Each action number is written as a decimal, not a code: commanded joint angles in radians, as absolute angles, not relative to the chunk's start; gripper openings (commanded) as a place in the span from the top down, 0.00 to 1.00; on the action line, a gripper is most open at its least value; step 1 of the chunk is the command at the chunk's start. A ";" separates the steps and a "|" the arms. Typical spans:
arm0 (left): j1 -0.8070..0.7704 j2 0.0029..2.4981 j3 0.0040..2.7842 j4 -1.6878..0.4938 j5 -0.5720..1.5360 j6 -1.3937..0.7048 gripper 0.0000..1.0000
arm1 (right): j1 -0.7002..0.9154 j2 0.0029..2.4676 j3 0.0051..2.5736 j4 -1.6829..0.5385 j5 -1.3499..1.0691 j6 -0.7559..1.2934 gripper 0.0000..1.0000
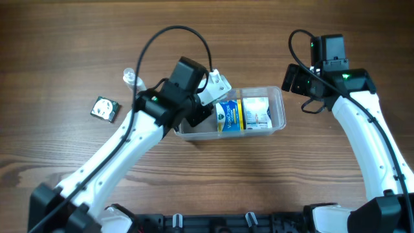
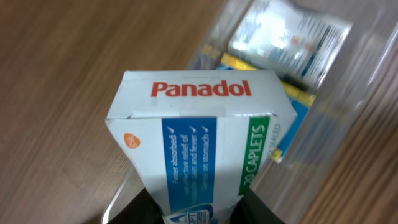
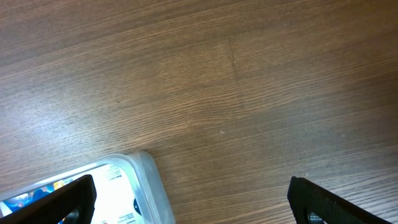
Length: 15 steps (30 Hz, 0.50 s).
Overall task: Pack container
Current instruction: 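Lift the Panadol box and lower it into the container's left side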
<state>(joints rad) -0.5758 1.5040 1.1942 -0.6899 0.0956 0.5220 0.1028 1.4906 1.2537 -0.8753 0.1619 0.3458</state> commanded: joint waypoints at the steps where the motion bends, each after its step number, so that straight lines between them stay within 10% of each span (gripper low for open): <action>1: -0.576 1.575 1.205 -0.687 0.054 0.680 0.72 | 0.099 1.503 1.263 -0.872 0.176 0.341 0.00; 15: -0.576 1.660 1.205 -0.702 -0.081 0.825 0.56 | 0.099 1.503 1.263 -0.872 0.176 0.342 0.00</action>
<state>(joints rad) -0.5758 1.6440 1.1942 -0.6964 -0.0196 0.7685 0.1028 1.4906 1.2537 -0.8753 0.1619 0.3454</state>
